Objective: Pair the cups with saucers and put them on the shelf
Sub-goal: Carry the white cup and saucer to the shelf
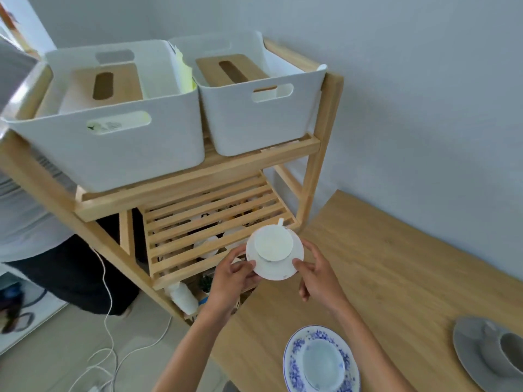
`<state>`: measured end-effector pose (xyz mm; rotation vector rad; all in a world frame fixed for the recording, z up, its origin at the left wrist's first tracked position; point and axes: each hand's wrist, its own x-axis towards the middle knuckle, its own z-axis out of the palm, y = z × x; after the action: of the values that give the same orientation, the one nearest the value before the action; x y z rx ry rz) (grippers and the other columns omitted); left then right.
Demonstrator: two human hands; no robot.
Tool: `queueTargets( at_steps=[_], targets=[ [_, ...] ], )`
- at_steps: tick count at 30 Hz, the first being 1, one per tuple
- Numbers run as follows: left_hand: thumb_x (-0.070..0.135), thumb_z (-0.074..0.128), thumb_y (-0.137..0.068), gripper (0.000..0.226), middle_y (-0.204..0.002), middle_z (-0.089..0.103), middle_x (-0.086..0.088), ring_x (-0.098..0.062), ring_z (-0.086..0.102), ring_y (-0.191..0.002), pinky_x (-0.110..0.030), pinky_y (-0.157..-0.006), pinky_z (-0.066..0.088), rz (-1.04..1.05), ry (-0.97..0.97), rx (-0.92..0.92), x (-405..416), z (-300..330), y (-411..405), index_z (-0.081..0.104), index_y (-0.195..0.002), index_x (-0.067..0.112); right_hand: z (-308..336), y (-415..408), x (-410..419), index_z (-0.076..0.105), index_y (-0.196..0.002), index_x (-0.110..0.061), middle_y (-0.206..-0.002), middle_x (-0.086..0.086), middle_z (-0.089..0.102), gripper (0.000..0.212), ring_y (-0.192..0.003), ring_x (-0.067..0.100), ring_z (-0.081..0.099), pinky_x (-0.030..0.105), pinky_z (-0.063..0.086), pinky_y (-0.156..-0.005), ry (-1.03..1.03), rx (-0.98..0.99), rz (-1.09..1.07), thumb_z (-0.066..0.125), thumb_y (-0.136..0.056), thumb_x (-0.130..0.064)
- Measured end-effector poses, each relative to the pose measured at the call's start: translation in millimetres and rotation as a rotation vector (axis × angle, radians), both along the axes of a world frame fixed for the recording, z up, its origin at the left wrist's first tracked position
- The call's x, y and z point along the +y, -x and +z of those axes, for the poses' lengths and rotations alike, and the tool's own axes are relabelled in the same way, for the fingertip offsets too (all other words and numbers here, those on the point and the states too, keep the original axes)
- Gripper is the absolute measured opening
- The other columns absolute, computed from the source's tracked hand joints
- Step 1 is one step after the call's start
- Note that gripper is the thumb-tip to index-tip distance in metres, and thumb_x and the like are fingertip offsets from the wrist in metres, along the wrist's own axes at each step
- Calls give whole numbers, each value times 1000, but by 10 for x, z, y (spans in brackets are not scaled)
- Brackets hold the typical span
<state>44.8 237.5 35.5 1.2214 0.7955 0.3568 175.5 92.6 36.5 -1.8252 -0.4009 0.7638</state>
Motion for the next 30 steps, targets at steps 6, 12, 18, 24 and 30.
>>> queueTargets(
  at_steps=[6, 12, 18, 24, 30],
  targets=[
    [5, 62, -95, 39, -101, 74, -14, -14, 76, -83, -21, -66, 59, 103, 33, -17, 653, 20, 216, 55, -131, 19, 55, 60, 756, 39, -150, -36, -84, 10, 71, 48, -39, 11, 54, 28, 48, -40, 76, -30, 145, 49, -106, -17],
    [4, 63, -94, 43, -110, 71, -16, -21, 74, -93, -25, -69, 60, 198, -1, -2, 1308, -141, 301, 55, -134, 16, -41, 25, 1532, 40, -146, -35, -87, 7, 73, 45, -36, 6, 51, 22, 45, -38, 117, -29, 239, 49, -105, -17],
    [1, 60, -95, 39, -110, 70, -17, -28, 70, -103, -35, -82, 62, 310, -48, 24, 1836, -468, 222, 56, -132, 12, -339, -160, 2243, 43, -145, -38, -92, 6, 77, 49, -48, 14, 53, 25, 47, -42, 142, -43, 306, 52, -102, -16],
    [-2, 59, -94, 27, -110, 69, -7, -22, 67, -106, -27, -78, 59, 389, -153, 169, 2242, -793, 14, 61, -114, 17, -728, -399, 2780, 45, -146, -30, -90, 8, 79, 48, -50, 14, 49, 26, 44, -46, 214, -73, 410, 51, -101, -12],
    [1, 61, -94, 41, -117, 66, -6, -25, 68, -104, -42, -89, 59, 517, -207, 366, 2617, -1070, -217, 59, -130, 18, -1037, -486, 3250, 42, -149, -27, -81, 4, 75, 50, -49, 13, 48, 25, 43, -45, 239, -95, 450, 50, -101, -10]
  ],
)
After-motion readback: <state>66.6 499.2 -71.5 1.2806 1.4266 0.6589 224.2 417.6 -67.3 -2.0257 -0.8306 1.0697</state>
